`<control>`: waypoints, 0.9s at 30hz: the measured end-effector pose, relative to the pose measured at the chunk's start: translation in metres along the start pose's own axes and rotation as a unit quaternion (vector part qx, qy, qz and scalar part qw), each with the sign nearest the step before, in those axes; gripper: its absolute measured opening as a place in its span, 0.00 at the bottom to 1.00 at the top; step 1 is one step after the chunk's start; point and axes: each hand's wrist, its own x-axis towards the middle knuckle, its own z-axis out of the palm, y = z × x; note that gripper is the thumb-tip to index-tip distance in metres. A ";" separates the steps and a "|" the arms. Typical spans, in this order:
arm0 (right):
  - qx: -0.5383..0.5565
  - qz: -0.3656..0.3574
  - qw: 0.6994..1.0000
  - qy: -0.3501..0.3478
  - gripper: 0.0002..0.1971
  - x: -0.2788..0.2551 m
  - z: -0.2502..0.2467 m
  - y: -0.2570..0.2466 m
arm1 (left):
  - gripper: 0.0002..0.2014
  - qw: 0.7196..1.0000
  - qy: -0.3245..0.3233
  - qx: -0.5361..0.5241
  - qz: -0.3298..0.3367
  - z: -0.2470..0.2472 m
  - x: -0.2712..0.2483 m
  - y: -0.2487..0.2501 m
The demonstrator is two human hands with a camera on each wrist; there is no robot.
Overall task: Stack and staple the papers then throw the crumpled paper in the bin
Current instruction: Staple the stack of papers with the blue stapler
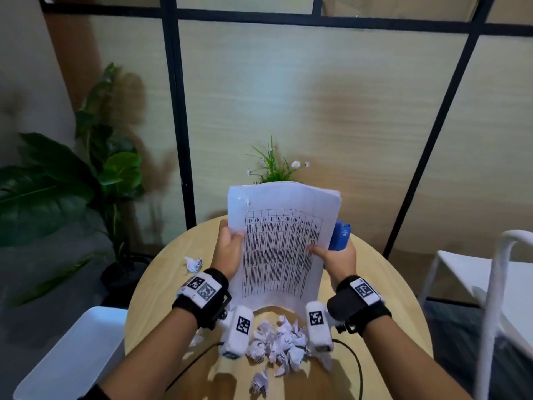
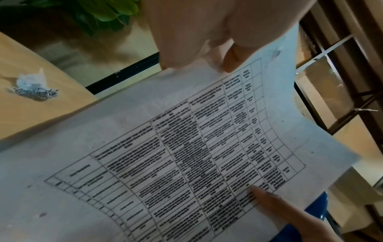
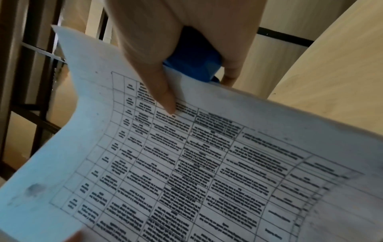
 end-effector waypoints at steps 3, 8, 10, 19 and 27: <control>-0.021 0.014 1.000 -0.007 0.30 -0.003 -0.006 0.010 | 0.08 0.999 -0.002 0.021 -0.034 -0.004 -0.007 -0.012; -0.048 0.030 0.998 0.000 0.38 -0.006 -0.016 0.024 | 0.08 1.000 -0.015 -0.013 0.000 -0.006 -0.013 -0.001; -0.042 0.020 0.999 0.005 0.38 -0.004 -0.016 0.016 | 0.10 0.998 -0.013 -0.031 0.044 -0.007 -0.005 0.016; 0.007 -0.170 0.979 0.114 0.10 -0.002 -0.003 -0.070 | 0.11 0.992 0.001 0.051 0.118 -0.012 0.004 0.035; 0.097 -0.299 0.949 -0.010 0.25 -0.038 0.062 -0.132 | 0.17 0.985 0.039 0.098 0.138 -0.007 0.004 0.036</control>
